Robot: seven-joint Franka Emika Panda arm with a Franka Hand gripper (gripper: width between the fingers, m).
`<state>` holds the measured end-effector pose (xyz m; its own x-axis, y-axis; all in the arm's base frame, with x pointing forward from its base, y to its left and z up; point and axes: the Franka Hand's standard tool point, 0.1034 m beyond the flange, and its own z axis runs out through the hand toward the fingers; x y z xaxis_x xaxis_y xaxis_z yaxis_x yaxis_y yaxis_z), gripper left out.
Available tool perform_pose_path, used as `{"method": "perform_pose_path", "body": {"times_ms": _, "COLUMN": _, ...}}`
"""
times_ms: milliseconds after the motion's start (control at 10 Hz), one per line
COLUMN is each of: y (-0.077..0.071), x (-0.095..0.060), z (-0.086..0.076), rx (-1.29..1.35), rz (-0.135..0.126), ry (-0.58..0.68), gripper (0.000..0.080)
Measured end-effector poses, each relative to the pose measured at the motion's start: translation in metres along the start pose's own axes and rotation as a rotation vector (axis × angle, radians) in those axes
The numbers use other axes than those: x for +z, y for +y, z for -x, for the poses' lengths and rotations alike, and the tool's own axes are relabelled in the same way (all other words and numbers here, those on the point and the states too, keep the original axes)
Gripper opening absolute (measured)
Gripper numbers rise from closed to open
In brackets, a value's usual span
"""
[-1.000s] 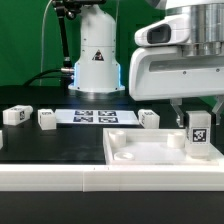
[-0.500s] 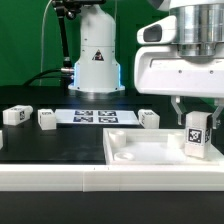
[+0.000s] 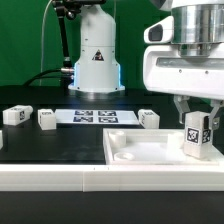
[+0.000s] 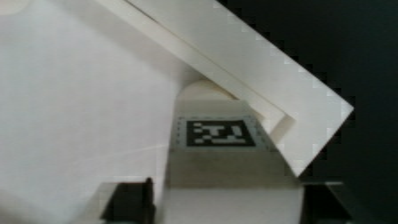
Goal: Assemble one leg
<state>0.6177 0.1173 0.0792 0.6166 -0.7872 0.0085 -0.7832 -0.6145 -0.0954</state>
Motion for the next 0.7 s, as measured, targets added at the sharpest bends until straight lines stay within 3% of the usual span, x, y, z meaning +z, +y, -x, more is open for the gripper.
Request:
{"method": "perform_pose_path", "body": {"times_ms": 100, "y": -0.0001, "x": -0.0003, "z": -0.0003, "rx": -0.060, "rz": 0.000, "ry": 0.000, "gripper": 0.0490}}
{"method": "perform_pose_path", "body": {"times_ms": 200, "y": 0.0009, "x": -0.0003, "z": -0.0021, "rx": -0.194, "rz": 0.000, "ry": 0.001, "gripper": 0.0613}}
{"method": "perform_pose_path", "body": {"times_ms": 700, "y": -0.0019, "x": -0.0004, "z": -0.0008, "rx": -0.770, "rz": 0.024, "ry": 0.019, "gripper": 0.0648}}
